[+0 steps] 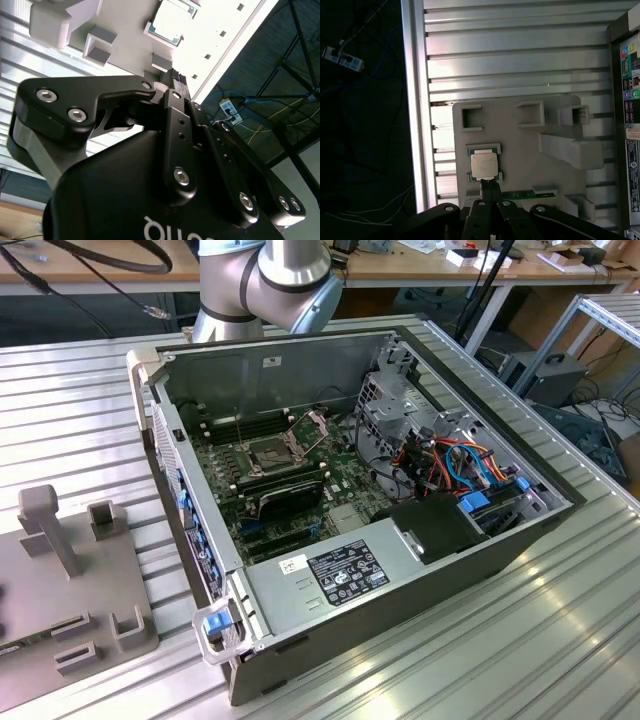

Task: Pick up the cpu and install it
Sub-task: 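Reach for the cpu, then pick up the cpu and move it towards the insertion slot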

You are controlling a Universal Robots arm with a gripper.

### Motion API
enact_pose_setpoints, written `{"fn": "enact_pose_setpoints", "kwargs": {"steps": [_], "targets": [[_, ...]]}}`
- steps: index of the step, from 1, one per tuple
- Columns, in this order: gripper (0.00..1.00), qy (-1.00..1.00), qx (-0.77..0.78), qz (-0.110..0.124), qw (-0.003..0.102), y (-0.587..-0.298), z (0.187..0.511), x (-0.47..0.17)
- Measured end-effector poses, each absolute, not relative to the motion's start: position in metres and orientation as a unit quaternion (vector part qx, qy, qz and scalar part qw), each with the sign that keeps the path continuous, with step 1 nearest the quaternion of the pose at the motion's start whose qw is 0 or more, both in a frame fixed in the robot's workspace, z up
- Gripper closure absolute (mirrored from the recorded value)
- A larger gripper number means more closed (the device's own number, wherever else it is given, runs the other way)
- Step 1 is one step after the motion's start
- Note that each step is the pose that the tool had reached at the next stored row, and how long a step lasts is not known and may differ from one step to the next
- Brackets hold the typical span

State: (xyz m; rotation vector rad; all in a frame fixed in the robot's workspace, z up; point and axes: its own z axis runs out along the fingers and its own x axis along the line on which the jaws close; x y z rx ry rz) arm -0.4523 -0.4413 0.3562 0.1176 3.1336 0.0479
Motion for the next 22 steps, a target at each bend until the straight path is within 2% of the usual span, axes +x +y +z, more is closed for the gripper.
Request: {"fn": "enact_pose_setpoints", "kwargs": {"steps": [22], "targets": [[0.89, 0.999, 0.037, 0.015, 0.003, -0.443, 0.339, -0.452]]}}
